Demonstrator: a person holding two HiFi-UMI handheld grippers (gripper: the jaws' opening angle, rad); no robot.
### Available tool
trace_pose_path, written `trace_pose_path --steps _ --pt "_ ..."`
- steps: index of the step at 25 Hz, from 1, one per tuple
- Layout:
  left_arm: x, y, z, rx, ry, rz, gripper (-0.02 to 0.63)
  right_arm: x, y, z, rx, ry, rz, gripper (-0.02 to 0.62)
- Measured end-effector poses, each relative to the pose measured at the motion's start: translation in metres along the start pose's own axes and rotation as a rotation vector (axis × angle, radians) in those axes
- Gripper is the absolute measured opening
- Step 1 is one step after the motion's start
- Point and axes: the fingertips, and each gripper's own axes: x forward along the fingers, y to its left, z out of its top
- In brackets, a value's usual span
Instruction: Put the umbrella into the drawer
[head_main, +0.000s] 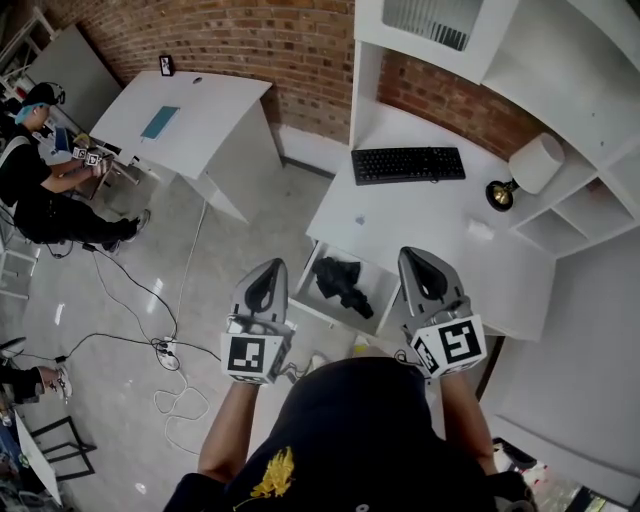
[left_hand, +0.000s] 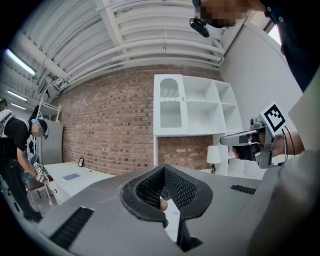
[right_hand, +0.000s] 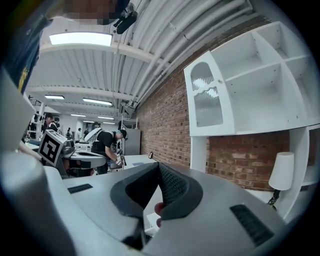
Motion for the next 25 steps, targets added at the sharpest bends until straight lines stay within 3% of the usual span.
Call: trace_pose_path --steps 9,15,25 --pt "0.002 0.004 0.001 -0.006 0.002 -0.006 0.017 -0.002 -0.01 0.001 0.012 0.008 -0.041 0.0" --pt "-0.002 0.006 0.003 -0.005 0.002 -0.004 0.017 -0.001 -0.007 0.003 -0.061 0.037 -0.052 0.0" --pt "-0.005 0.005 0.0 -0.034 -0.007 -0.003 0.017 -0.006 -0.016 -0.009 -0.028 0.101 -0.101 0.0"
